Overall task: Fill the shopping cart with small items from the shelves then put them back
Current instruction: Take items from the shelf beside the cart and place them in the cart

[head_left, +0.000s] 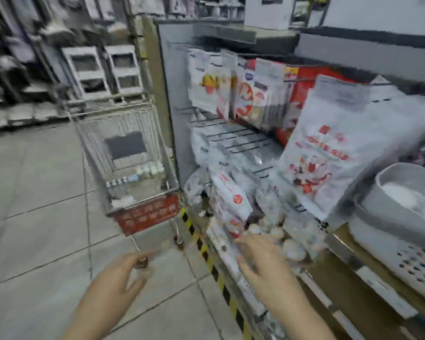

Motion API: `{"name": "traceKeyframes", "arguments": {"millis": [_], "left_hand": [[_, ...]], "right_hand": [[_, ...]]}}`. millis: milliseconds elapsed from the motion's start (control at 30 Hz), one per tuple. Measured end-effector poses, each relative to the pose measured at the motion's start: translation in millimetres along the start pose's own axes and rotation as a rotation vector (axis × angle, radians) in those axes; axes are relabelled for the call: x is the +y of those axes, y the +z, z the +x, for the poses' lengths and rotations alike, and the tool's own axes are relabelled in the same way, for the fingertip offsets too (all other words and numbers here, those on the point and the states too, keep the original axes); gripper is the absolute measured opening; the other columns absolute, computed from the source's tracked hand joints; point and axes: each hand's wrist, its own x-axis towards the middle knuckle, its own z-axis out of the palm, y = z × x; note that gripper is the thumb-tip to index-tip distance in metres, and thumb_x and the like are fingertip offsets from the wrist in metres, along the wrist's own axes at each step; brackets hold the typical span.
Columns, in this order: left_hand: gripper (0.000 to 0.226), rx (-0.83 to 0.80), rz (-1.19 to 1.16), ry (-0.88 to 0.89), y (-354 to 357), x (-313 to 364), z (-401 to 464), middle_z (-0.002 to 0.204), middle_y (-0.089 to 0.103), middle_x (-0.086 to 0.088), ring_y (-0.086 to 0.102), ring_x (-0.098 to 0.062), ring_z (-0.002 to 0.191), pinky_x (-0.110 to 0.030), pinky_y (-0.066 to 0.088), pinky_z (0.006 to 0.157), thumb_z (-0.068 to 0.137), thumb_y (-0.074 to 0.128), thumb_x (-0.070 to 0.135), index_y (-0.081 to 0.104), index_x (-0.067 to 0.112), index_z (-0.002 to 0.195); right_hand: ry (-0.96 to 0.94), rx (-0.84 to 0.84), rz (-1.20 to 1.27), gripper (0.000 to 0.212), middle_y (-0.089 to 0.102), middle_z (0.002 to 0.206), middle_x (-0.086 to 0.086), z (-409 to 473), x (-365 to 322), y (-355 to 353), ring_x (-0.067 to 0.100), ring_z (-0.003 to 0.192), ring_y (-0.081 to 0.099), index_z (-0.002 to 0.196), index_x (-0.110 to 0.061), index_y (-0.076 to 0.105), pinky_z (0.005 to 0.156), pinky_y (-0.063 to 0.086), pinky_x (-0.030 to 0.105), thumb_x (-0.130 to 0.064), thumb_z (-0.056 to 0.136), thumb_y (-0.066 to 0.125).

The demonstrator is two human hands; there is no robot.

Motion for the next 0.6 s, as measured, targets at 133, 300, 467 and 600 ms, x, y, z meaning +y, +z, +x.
{"name": "traceKeyframes", "arguments": {"millis": [133, 300, 467, 600], "left_hand": [[0.038, 0.081, 0.004, -0.232, -31, -74, -27, 0.124, 0.057, 0.005, 0.052, -0.015, 0.119, -0.020, 0.035, 0.090, 0.088, 0.062, 0.027, 0.057, 0.021, 0.125], [0.038, 0.139, 0.007, -0.412, -55, -141, -40, 0.120, 0.060, 0.003, 0.055, -0.019, 0.116, -0.026, 0.038, 0.087, 0.088, 0.063, 0.026, 0.059, 0.017, 0.124], [0.039, 0.154, -0.030, -0.445, -60, -175, 0, 0.118, 0.049, 0.019, 0.049, -0.008, 0.118, -0.018, 0.033, 0.088, 0.092, 0.055, 0.035, 0.052, 0.024, 0.130], [0.041, 0.163, -0.074, -0.398, -65, -194, 68, 0.129, 0.052, 0.013, 0.048, -0.007, 0.122, -0.017, 0.033, 0.091, 0.093, 0.055, 0.033, 0.051, 0.023, 0.132]], "right_hand": [[-0.118, -0.149, 0.063, 0.025, 0.049, 0.114, -0.017, 50, -47, 63, 0.001, 0.108, 0.042, 0.123, -0.032, 0.049, 0.085, 0.032, 0.017, -0.031, 0.098, 0.045], [-0.195, -0.267, 0.107, 0.025, 0.046, 0.109, -0.024, 89, -84, 124, 0.001, 0.112, 0.044, 0.120, -0.030, 0.053, 0.096, 0.036, 0.024, -0.032, 0.096, 0.048], [-0.148, -0.376, 0.084, 0.023, 0.049, 0.112, -0.025, 136, -82, 156, 0.000, 0.113, 0.047, 0.118, -0.033, 0.055, 0.096, 0.038, 0.022, -0.033, 0.096, 0.050], [-0.062, -0.400, 0.081, 0.021, 0.053, 0.111, -0.020, 195, -72, 174, 0.002, 0.111, 0.049, 0.117, -0.034, 0.054, 0.089, 0.038, 0.017, -0.032, 0.096, 0.050]]}}
